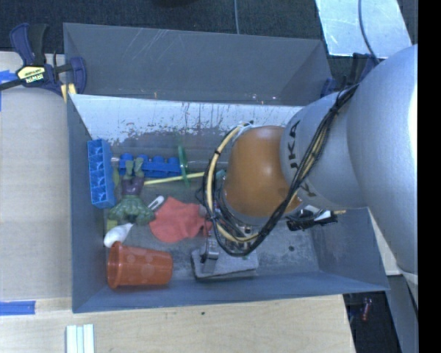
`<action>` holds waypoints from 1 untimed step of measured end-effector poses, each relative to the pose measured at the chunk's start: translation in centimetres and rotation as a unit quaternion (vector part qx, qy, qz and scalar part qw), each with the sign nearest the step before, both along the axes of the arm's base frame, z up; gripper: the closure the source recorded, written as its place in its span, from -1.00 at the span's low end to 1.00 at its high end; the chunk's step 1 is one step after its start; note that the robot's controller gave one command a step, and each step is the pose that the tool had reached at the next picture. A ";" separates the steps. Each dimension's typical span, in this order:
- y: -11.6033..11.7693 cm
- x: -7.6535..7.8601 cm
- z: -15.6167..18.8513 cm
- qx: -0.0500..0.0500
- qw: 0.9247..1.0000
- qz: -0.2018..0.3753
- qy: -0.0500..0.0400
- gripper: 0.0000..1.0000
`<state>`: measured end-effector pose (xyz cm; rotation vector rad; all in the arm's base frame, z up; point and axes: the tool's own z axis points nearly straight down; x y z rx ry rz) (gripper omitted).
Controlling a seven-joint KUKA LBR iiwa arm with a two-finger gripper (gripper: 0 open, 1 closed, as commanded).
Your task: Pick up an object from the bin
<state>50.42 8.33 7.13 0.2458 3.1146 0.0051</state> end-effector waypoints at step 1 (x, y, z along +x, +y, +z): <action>-1.8 6.8 0.3 -0.001 0.998 0.060 -0.005 1.00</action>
Offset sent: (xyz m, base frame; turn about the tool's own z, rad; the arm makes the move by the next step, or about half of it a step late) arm 0.0000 0.0000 0.0000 0.0000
